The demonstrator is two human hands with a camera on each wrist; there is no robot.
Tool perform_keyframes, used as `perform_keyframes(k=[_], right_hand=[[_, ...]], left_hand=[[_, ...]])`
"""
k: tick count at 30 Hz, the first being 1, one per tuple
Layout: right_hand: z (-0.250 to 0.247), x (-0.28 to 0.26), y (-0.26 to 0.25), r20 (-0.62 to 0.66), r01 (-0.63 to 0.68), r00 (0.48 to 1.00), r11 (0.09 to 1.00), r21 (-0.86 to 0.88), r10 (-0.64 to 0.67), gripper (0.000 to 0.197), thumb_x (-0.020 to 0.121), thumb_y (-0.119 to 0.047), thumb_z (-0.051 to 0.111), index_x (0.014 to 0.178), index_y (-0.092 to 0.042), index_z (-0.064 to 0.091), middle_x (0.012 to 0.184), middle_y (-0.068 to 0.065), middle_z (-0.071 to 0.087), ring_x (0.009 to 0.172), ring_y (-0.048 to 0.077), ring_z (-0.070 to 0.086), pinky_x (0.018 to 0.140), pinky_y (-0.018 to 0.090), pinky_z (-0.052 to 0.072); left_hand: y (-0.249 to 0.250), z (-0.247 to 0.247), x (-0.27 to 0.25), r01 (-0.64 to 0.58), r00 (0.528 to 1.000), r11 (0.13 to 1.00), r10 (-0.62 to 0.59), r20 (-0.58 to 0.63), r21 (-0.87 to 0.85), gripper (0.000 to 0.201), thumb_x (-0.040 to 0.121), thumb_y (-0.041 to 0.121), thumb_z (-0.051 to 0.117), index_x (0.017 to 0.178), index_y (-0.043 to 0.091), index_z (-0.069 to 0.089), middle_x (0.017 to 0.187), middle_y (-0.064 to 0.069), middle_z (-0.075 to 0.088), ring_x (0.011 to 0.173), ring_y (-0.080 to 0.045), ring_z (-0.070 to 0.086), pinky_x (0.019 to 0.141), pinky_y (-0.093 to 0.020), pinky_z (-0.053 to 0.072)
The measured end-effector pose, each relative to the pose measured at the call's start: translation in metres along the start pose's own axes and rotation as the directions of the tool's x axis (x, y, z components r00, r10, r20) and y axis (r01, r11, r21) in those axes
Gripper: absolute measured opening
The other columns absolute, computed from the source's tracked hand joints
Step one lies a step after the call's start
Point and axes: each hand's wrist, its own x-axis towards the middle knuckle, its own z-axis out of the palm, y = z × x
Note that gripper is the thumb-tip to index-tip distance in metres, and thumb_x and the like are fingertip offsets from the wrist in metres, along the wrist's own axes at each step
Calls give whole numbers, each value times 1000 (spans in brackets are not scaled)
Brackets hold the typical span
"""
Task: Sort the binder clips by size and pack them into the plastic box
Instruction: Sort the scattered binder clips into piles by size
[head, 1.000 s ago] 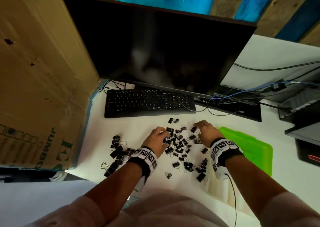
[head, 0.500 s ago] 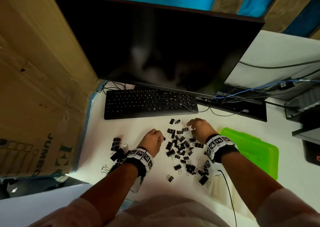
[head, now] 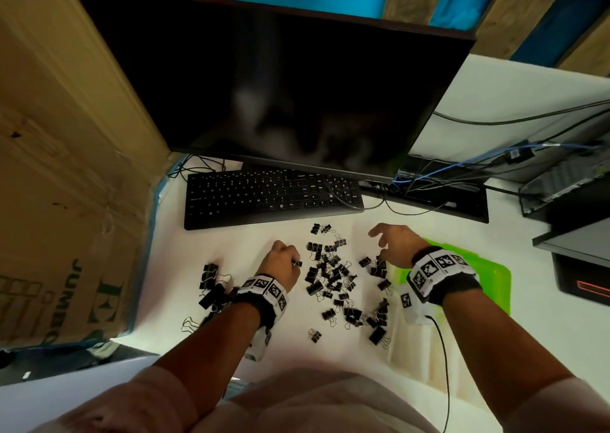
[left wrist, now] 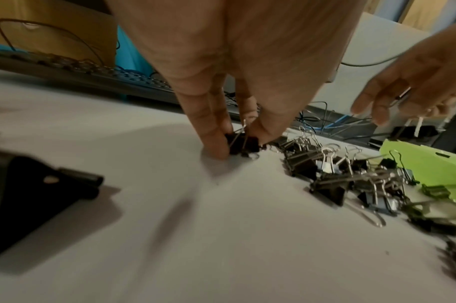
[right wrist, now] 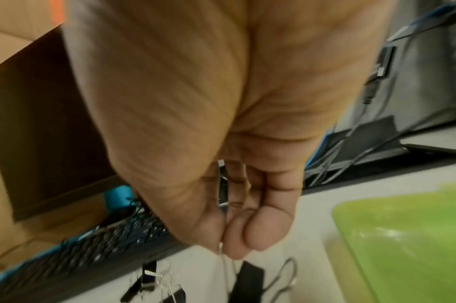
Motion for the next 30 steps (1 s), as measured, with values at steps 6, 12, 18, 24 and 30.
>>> perform_keyframes(k=[6, 12, 18, 24, 30], right_hand=[[16, -13, 10, 98, -70, 992, 996, -58, 76, 60, 81, 1, 51, 136, -18, 38, 125, 11, 58, 109, 25, 57, 89, 27, 47], [39, -9, -3, 26, -112, 993, 985, -133, 116, 33, 88, -6, 47, 118, -6, 59, 126, 15, 55, 114, 32, 54, 90, 33, 47], [40, -10, 4, 4, -105, 994, 988, -109, 106, 27, 84, -19, 54, 105, -7, 67, 113, 14, 64, 100, 31, 60, 74, 26, 44], [12, -26, 5, -141, -68, 986, 983, 173, 93, 20, 80, -9, 61, 93, -14, 76, 101, 5, 73, 96, 23, 64, 82, 21, 48], [7, -32, 2, -231, -33, 967, 957, 290, 103, 13, 78, -8, 64, 84, -13, 74, 94, 5, 74, 85, 17, 64, 73, 15, 45]], left_hand=[[10, -8, 10, -45, 996, 994, 37, 84, 96, 26, 83, -1, 45, 94, 16, 62, 101, -8, 53, 86, -29, 59, 78, -32, 50], [28, -15, 17, -103, 983, 973, 68, 169, 205, 23, 84, 0, 45, 97, 14, 58, 98, -9, 57, 85, -29, 60, 74, -32, 50], [30, -12, 18, -143, 964, 975, 99, 245, 170, 58, 80, -8, 38, 130, 22, 43, 108, -9, 55, 94, -23, 64, 86, -40, 53], [34, -10, 27, -142, 971, 969, 97, 219, 203, 29, 87, 0, 46, 107, 11, 64, 104, -11, 52, 89, -32, 61, 83, -38, 52], [36, -16, 26, -188, 975, 964, 161, 151, 186, 18, 89, 5, 46, 92, 6, 63, 96, -12, 51, 79, -35, 59, 74, -38, 50]])
